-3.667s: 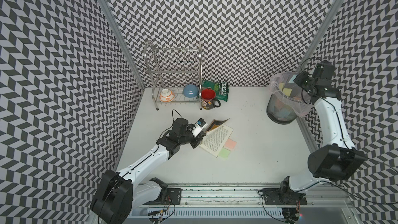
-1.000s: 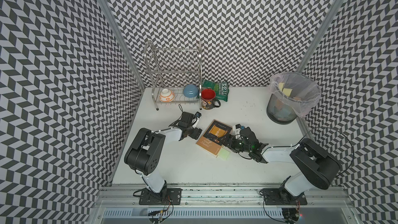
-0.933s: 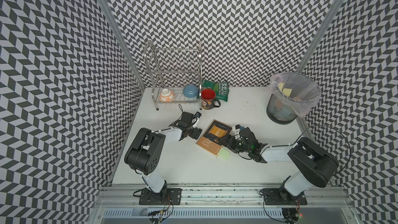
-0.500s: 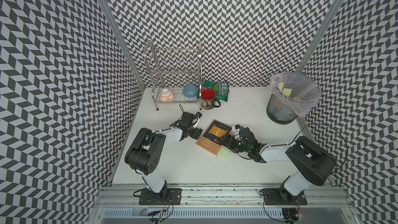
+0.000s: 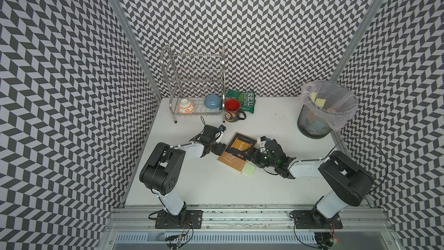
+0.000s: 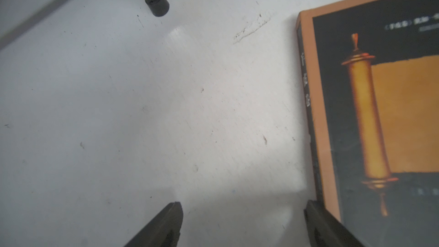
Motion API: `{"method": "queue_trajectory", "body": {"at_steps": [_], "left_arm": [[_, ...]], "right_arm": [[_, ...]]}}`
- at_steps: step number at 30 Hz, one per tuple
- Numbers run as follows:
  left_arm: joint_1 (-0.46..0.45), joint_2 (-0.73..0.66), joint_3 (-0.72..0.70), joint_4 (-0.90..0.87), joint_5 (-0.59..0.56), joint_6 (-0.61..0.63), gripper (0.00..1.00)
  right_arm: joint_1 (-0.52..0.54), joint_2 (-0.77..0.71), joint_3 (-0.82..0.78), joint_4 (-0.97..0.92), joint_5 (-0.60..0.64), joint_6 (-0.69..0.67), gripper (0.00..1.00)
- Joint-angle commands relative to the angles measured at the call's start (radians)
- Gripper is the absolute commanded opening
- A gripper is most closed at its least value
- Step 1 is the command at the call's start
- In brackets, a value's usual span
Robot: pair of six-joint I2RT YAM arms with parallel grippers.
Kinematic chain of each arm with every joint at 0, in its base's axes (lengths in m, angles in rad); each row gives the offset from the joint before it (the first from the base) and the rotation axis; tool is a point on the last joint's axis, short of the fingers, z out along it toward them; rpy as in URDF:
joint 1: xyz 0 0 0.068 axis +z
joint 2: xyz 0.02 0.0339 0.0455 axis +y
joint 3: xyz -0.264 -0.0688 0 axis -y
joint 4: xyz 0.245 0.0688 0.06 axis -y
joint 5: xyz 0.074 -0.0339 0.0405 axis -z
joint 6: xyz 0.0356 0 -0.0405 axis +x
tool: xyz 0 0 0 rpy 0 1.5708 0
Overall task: Peel off the used sticky note
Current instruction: Open the book at the center of the board.
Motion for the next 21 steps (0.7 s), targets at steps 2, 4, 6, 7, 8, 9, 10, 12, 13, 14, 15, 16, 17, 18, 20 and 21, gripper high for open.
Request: {"method": "queue_trajectory", "body": {"at_steps": [2, 4, 6, 7, 8, 9, 10, 12, 13, 14, 15, 16, 17, 18, 20, 21], "left_arm": [[-0.013, 0.038, 0.001, -0.061, -0.006, 0.014, 0.84], [-0.014, 0.038, 0.001, -0.06, -0.005, 0.014, 0.84], [-0.014, 0.037, 0.0, -0.06, -0.004, 0.016, 0.84], [-0.015, 0.038, -0.001, -0.06, -0.004, 0.016, 0.84], [-0.015, 0.037, 0.0, -0.061, -0.002, 0.016, 0.84], [-0.015, 0.037, 0.0, -0.06, -0.001, 0.017, 0.84], [-0.015, 0.037, -0.001, -0.06, -0.001, 0.017, 0.84], [-0.015, 0.039, 0.0, -0.062, 0.0, 0.018, 0.84], [-0.015, 0.039, 0.0, -0.062, -0.001, 0.018, 0.84], [-0.014, 0.039, -0.001, -0.062, -0.001, 0.017, 0.84], [-0.014, 0.039, 0.0, -0.062, -0.001, 0.017, 0.84], [-0.015, 0.04, 0.0, -0.062, 0.0, 0.018, 0.84], [-0.015, 0.039, 0.0, -0.062, 0.001, 0.018, 0.84], [-0.015, 0.04, 0.0, -0.062, 0.001, 0.019, 0.83], [-0.015, 0.041, 0.001, -0.063, 0.001, 0.019, 0.83], [-0.015, 0.04, 0.002, -0.062, 0.001, 0.019, 0.83]], "right_arm": [[0.001, 0.006, 0.033, 0.029, 0.0, -0.023, 0.82], [-0.002, 0.016, 0.028, 0.049, -0.008, -0.019, 0.82], [-0.003, 0.018, 0.02, 0.089, -0.021, -0.015, 0.82], [-0.003, 0.017, 0.016, 0.107, -0.028, -0.013, 0.82], [-0.003, 0.017, 0.017, 0.118, -0.034, -0.012, 0.82], [-0.003, 0.014, 0.019, 0.123, -0.037, -0.013, 0.82], [-0.003, 0.014, 0.023, 0.125, -0.04, -0.016, 0.82], [-0.003, 0.009, 0.035, 0.116, -0.046, -0.026, 0.82], [-0.003, 0.006, 0.045, 0.102, -0.047, -0.034, 0.82], [-0.003, 0.004, 0.053, 0.088, -0.047, -0.039, 0.82], [-0.003, 0.002, 0.06, 0.077, -0.047, -0.044, 0.82], [-0.003, -0.002, 0.065, 0.067, -0.046, -0.05, 0.82], [-0.003, -0.004, 0.07, 0.055, -0.045, -0.053, 0.82], [-0.003, -0.008, 0.076, 0.041, -0.044, -0.057, 0.82], [-0.002, -0.018, 0.088, 0.012, -0.043, -0.069, 0.82], [-0.001, -0.021, 0.093, -0.005, -0.038, -0.075, 0.82]]}}
